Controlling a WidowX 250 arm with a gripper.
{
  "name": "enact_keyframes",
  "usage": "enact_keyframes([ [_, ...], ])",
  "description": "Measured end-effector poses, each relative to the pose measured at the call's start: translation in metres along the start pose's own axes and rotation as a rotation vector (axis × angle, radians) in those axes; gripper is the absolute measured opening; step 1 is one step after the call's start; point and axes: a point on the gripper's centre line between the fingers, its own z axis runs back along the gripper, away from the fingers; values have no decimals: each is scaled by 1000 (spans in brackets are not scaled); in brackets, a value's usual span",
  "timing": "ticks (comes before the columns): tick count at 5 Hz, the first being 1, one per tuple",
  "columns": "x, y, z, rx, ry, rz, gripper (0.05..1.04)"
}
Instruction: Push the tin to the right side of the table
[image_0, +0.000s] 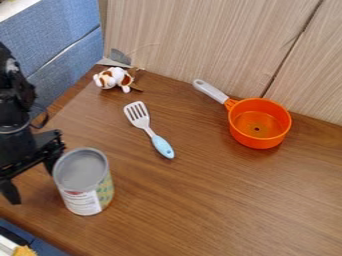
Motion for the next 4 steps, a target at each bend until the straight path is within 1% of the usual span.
enact_keyframes([
  [1,-17,-20,0,-85,54,-64,1001],
  [2,-39,-46,3,-146,85,-125,1001],
  [3,-57,-66,2,-157,111,-147,1001],
  [4,-72,-76,-1,-161,134,-136,1001],
])
